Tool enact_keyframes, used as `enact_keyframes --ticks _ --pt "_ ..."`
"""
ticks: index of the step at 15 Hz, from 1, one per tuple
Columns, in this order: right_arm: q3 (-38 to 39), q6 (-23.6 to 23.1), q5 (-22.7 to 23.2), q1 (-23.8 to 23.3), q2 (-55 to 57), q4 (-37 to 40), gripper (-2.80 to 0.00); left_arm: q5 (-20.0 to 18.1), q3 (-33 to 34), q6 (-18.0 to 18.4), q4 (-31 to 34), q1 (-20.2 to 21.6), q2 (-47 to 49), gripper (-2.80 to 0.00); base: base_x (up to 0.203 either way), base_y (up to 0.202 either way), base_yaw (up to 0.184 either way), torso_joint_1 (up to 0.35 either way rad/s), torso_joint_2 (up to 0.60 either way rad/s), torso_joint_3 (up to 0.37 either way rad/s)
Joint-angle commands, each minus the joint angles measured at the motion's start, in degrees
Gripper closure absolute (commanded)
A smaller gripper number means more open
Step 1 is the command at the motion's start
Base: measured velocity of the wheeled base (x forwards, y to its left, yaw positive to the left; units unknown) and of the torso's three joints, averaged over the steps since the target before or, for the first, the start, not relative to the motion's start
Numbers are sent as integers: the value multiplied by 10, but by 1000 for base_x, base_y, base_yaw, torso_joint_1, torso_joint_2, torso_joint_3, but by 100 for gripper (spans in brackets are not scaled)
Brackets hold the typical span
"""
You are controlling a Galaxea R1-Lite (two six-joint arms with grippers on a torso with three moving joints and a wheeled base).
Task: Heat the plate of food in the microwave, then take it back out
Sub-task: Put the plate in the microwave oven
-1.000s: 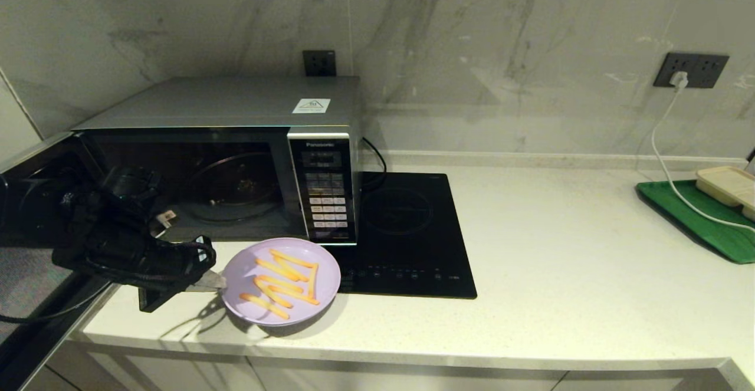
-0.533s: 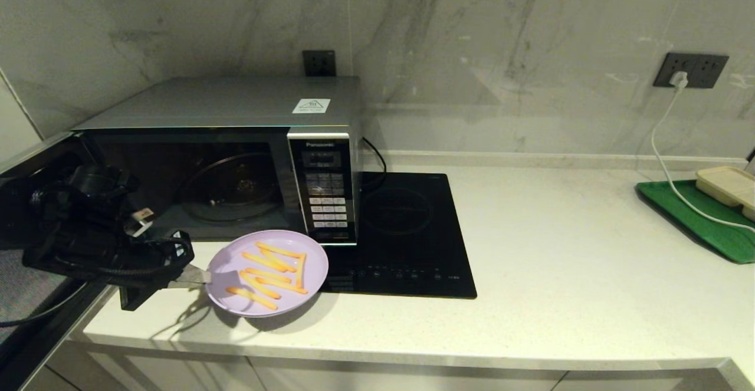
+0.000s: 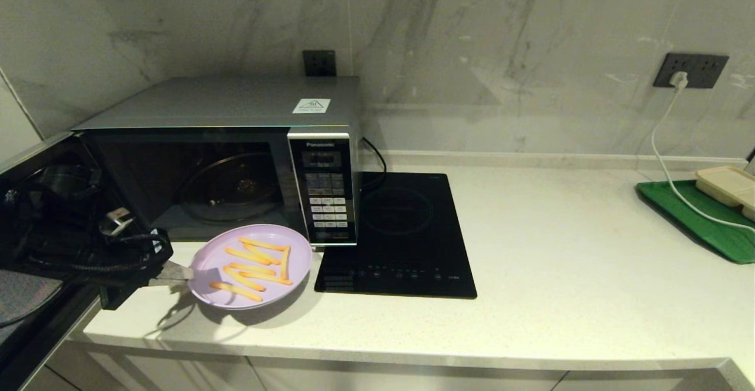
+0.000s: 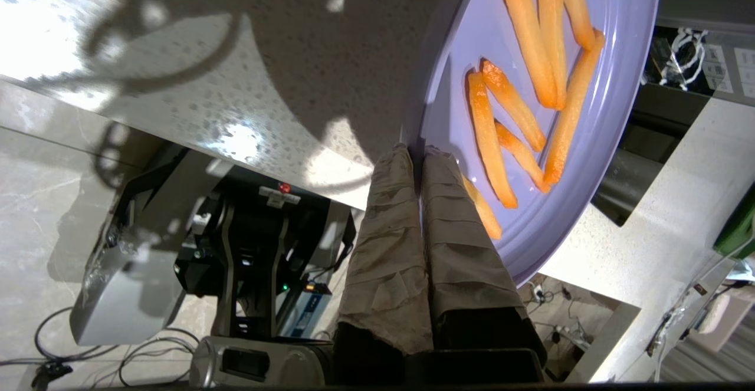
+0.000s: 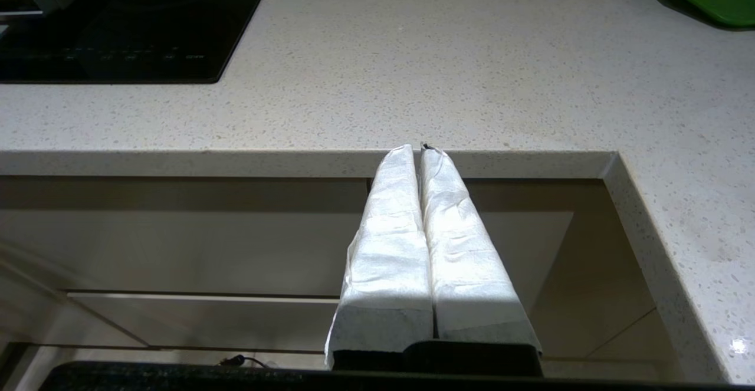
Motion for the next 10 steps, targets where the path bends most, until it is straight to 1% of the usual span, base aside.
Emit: enact_keyframes --ticks 1,3,6,8,10 --pt "0 0 0 0 0 1 0 -6 -4 2 1 12 2 0 0 0 0 0 0 0" --pt "0 0 0 1 0 1 0 -15 -12 2 0 20 8 0 0 0 0 0 0 0" --pt "0 0 0 0 0 1 0 -16 -32 -6 0 23 13 0 0 0 0 0 0 0" --pt "0 0 -1 1 0 1 0 -16 -49 -21 0 30 20 0 0 0 0 0 0 0" --pt "0 0 0 1 0 1 0 -16 -61 -25 0 40 31 0 0 0 0 0 0 0"
